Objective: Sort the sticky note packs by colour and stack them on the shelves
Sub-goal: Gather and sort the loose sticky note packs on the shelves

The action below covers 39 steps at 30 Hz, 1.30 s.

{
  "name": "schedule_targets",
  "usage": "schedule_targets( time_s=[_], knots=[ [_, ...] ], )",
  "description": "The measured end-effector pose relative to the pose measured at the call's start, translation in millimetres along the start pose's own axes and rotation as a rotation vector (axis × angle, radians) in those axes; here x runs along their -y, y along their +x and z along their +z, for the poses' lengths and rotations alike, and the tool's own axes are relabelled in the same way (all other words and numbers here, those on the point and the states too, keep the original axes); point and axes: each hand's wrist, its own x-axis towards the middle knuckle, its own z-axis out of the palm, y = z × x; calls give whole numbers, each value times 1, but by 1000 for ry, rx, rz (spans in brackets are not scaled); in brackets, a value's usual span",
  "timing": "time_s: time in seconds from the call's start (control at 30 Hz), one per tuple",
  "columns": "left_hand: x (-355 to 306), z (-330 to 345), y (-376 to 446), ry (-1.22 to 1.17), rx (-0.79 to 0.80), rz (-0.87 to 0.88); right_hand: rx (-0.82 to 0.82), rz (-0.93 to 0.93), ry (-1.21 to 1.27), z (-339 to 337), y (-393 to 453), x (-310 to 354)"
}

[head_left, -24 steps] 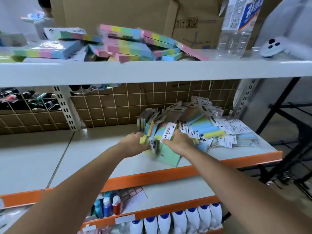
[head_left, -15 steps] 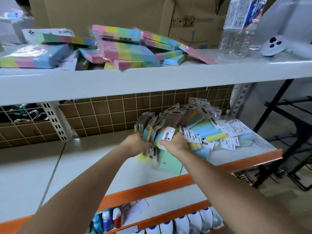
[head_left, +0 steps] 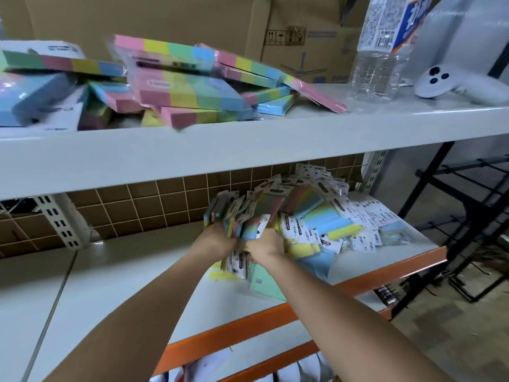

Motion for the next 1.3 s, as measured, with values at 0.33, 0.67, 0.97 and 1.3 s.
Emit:
schedule_targets(
  time_s=[0.33, 0.67, 0.97, 1.3],
  knots=[
    [-9, 7, 11, 64, -254, 75, -53, -104, 54, -16, 2, -5],
    [-20, 12, 20, 128, -256, 25, -116, -161, 71, -34, 1, -3],
    [-18, -1, 11, 103, -205, -81, -103, -177, 41, -44, -6, -6],
    [-18, -4, 0, -283, -255, -206, -86, -145, 6, -49, -18, -9]
  ],
)
